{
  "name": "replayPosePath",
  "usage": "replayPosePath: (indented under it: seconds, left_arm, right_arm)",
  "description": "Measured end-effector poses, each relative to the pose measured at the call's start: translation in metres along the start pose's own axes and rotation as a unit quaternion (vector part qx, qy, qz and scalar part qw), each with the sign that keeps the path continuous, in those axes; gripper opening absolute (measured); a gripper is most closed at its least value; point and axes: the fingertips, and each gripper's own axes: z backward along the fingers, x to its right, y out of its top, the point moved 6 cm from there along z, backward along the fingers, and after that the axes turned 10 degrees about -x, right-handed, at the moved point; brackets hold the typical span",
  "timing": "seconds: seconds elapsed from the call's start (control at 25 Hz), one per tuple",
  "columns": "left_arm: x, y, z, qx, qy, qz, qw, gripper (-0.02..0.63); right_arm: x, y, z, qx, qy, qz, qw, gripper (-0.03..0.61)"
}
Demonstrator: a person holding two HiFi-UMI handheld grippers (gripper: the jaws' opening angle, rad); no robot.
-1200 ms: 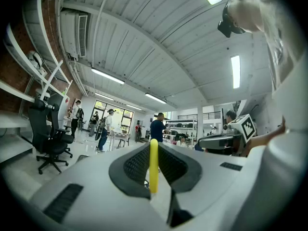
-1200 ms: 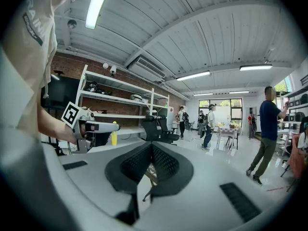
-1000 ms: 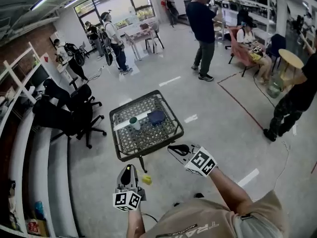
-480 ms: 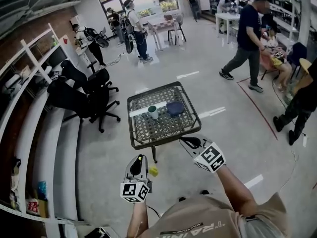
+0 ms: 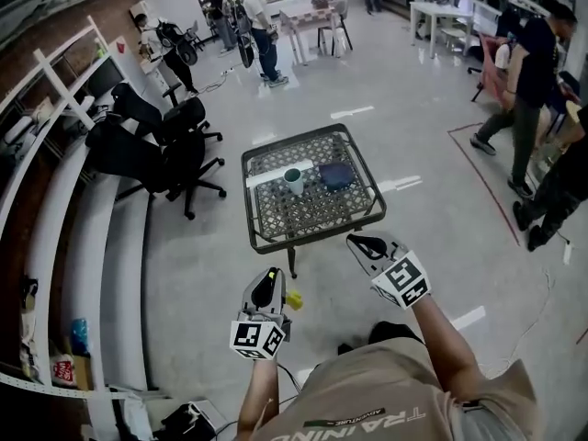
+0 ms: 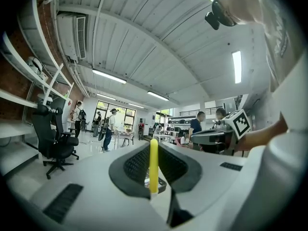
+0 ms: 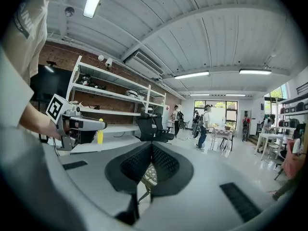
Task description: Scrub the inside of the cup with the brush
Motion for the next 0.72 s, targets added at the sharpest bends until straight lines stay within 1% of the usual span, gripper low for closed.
replayPosePath:
  seconds: [0.16,0.24,0.32,0.4,0.48,0.6,0.72]
  left_arm:
    - [-0.004,-0.02,-0.009,-0.009,0.004,0.01,0.9999,0.052]
    - [-0.008,-0.024,-0.018,-0.015,0.01,0.019,0.9997,0.052]
    - [-0.014,-0.018,-0.028,-0.018,0.015,0.025,0.9994,0.051]
    - [-0.018,-0.01,-0.039,-0.019,0.019,0.023,0.9994,0.052]
    - [-0.022,-0.003,-0.053,-0.016,0.023,0.011,0.9995,0.052]
    - [-0.029,0.002,-0.074,-0.013,0.04,-0.004,0.9991,0.052]
    - [-0.032,0.006,-0.094,-0.013,0.049,0.005,0.9987,0.052]
  right_arm:
    - [0.002,-0.017,-0.01,-0.016,0.009,-0.001,1.0,0.017]
    - [0.012,-0.021,-0.017,-0.019,0.015,-0.005,1.0,0.017]
    - [0.023,-0.016,-0.027,-0.016,0.021,-0.009,1.0,0.017]
    - [0.034,-0.011,-0.036,-0.012,0.026,-0.014,0.999,0.017]
    - [0.049,-0.01,-0.048,-0.006,0.029,-0.018,0.999,0.017]
    - [0.068,-0.014,-0.071,0.004,0.039,-0.026,0.999,0.017]
    - [0.083,-0.015,-0.09,0.004,0.056,-0.028,0.998,0.017]
